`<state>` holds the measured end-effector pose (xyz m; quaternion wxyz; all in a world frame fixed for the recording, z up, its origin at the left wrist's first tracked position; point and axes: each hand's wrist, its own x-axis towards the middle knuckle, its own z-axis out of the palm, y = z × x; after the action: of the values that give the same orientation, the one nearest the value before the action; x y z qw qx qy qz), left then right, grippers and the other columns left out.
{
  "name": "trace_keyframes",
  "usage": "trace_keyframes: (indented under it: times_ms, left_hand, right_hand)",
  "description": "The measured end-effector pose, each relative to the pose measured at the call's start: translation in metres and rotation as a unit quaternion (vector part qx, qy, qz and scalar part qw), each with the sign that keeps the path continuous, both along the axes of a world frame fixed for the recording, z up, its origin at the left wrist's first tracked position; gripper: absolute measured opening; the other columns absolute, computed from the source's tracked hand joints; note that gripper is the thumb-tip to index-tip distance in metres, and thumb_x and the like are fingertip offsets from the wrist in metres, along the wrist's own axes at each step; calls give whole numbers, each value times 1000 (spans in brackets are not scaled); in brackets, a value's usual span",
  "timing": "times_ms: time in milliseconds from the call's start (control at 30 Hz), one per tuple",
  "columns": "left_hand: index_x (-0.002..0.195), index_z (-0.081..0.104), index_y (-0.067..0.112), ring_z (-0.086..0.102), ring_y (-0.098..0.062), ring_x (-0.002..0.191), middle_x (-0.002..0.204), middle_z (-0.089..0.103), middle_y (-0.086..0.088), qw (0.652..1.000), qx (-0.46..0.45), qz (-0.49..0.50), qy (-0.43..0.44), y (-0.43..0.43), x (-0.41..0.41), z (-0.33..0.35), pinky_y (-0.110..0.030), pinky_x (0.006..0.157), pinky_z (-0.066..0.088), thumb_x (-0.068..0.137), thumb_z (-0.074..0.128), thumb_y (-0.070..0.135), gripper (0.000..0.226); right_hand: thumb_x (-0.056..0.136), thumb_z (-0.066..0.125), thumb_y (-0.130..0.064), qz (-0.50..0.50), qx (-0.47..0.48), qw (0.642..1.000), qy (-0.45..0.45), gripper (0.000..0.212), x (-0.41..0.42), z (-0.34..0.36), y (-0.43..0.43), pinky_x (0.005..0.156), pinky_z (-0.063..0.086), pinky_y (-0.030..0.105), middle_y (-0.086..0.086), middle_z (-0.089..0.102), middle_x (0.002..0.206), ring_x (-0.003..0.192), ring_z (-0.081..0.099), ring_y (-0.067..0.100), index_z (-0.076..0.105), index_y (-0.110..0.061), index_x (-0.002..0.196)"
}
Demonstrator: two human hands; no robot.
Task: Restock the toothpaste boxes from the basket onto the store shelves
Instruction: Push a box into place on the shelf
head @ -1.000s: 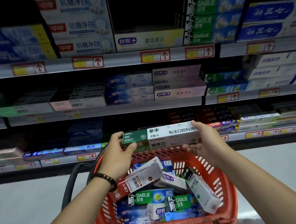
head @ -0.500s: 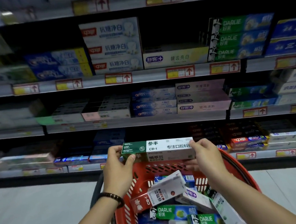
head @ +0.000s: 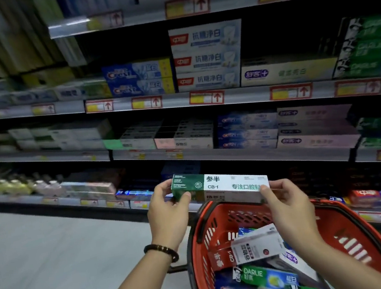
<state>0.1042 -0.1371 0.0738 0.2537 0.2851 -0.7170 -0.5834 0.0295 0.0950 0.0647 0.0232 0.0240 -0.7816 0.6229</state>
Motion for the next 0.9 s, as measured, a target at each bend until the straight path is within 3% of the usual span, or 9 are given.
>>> trace_keyframes:
  times_ms: [67,200,300,433,533,600,733,900]
  left_hand:
    - [121,61,31,73,1,81,109,73,10,1000,15,-1,5,-9,6,6,-31,79,61,90,78,10,42]
    - [124,62,26,60,23,70,103,64,20,1000,14,-2,13,-26,19,12,-17,68,48,92,75,7,39]
    - [123,61,27,61,19,65,94,67,19,1000,5,6,8,-41,26,19,-18,66,52,93,74,6,39]
    - [116,63,33,69,0,93,114,69,13,1000,-5,26,15,-66,28,34,-32,83,61,91,75,7,39]
    - [115,62,33,65,9,86,110,66,17,998,-38,29,30,-92,23,43,-12,68,52,91,73,5,39]
    - [117,62,33,64,11,87,111,66,17,998,-56,28,31,-109,17,50,-9,64,49,90,74,4,41]
    - [111,61,48,67,-9,110,116,68,17,997,-63,39,14,-147,-2,54,-35,90,60,80,80,12,51]
    - [118,59,45,66,-11,108,119,68,13,994,-84,70,-13,-189,-38,48,-41,92,60,66,79,27,59]
  right_hand:
    - [99,73,-38,16,-2,1000,-2,9,5,0,-7,84,60,41,-15,77,91,90,74,11,72,-30,94]
    - [98,73,-39,22,-7,1000,-15,8,10,5,-23,88,60,47,-9,78,94,93,75,15,74,-31,98]
    - [99,73,-37,24,-12,1000,-8,6,10,15,-38,87,61,47,-8,78,92,92,76,18,74,-32,95]
    - [97,75,-37,35,-14,999,5,8,7,33,-60,86,61,47,-11,78,87,89,76,17,75,-31,92]
    - [96,77,-36,49,-30,998,10,8,2,42,-85,89,63,50,-14,78,88,87,77,14,76,-29,92]
    - [96,78,-33,52,-39,998,17,9,-4,46,-104,88,63,52,-10,79,87,85,78,14,76,-26,91]
    - [93,80,-32,60,-36,997,22,8,-22,52,-145,89,63,51,-14,78,88,88,75,13,75,-28,91]
    - [87,86,-25,75,1,997,30,15,-54,56,-195,85,56,36,-14,77,89,93,72,9,73,-28,94]
